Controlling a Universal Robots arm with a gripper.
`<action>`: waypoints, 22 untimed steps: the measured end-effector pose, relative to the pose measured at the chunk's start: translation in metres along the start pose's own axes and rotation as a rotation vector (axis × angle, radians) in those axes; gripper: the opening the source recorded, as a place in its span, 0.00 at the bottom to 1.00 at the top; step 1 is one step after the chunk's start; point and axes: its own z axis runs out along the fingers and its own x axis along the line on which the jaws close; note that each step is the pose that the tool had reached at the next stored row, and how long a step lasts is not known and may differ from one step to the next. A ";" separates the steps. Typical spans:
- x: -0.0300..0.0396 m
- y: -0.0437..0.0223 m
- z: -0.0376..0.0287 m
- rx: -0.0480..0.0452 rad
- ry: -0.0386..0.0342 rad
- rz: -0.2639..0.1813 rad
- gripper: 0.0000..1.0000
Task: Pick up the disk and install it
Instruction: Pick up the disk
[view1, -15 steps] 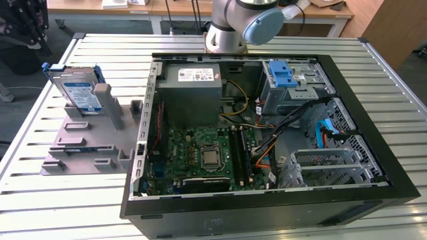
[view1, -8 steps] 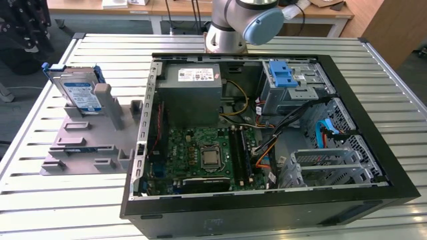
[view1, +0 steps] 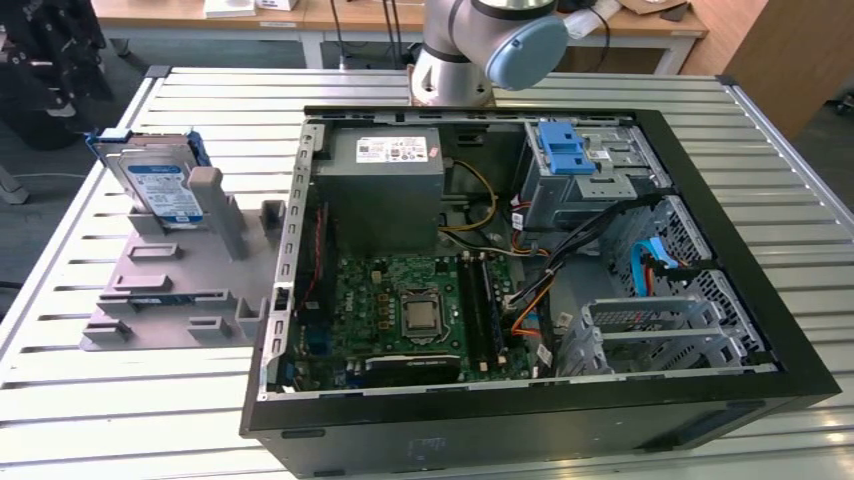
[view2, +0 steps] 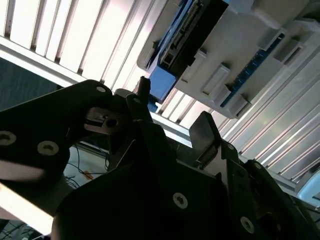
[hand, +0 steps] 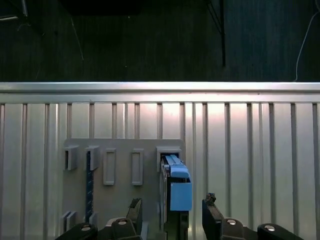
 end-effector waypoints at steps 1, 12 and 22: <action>-0.0002 0.0000 0.0018 0.0000 0.0001 0.000 0.59; -0.0063 -0.0001 0.0159 -0.0001 0.0012 0.000 0.59; -0.0064 0.0001 0.0200 0.0060 0.0053 -0.003 0.59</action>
